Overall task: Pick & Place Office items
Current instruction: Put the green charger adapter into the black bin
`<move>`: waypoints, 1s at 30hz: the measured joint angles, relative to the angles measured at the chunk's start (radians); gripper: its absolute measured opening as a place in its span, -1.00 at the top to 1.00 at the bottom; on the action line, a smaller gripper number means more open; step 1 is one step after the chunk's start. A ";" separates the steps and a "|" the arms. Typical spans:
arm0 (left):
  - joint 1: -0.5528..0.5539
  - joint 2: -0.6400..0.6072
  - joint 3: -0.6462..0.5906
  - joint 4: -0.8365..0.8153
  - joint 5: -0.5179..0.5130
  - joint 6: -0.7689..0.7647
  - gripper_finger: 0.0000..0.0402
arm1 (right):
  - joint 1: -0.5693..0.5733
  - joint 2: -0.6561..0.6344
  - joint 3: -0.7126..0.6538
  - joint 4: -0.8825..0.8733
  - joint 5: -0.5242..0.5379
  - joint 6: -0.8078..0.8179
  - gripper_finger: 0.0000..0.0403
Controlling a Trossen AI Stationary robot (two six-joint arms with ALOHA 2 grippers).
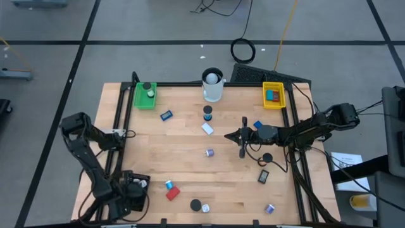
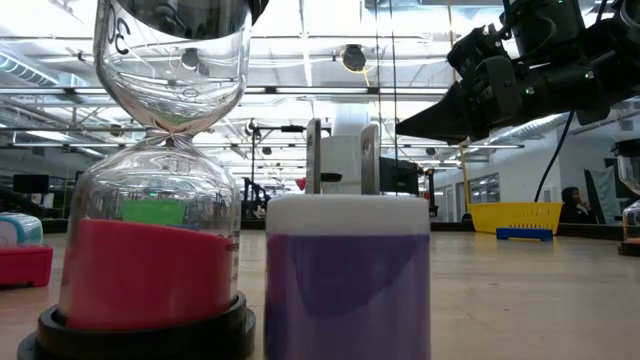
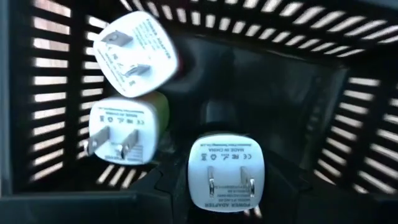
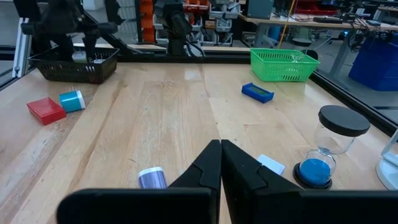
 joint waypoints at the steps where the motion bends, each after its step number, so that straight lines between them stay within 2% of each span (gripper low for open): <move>1: 0.000 0.000 -0.011 0.012 0.000 0.005 0.30 | 0.000 0.000 0.000 0.001 0.000 0.000 1.00; 8: 0.004 0.000 -0.034 0.030 0.013 -0.015 0.26 | 0.000 0.000 0.000 0.001 0.000 -0.002 1.00; 14: 0.030 -0.001 -0.034 0.030 0.020 -0.009 0.02 | 0.000 0.000 0.000 0.000 0.000 -0.002 1.00; 20: 0.054 -0.004 -0.034 0.030 0.094 0.021 -0.15 | 0.000 0.000 0.000 0.000 0.000 -0.002 1.00; 25: 0.054 -0.037 -0.018 0.024 0.113 0.029 -0.17 | 0.000 0.000 0.000 0.001 0.000 -0.002 0.99; 30: 0.059 -0.092 0.002 0.014 0.112 0.027 -0.10 | 0.000 0.000 0.000 0.000 0.000 -0.002 1.00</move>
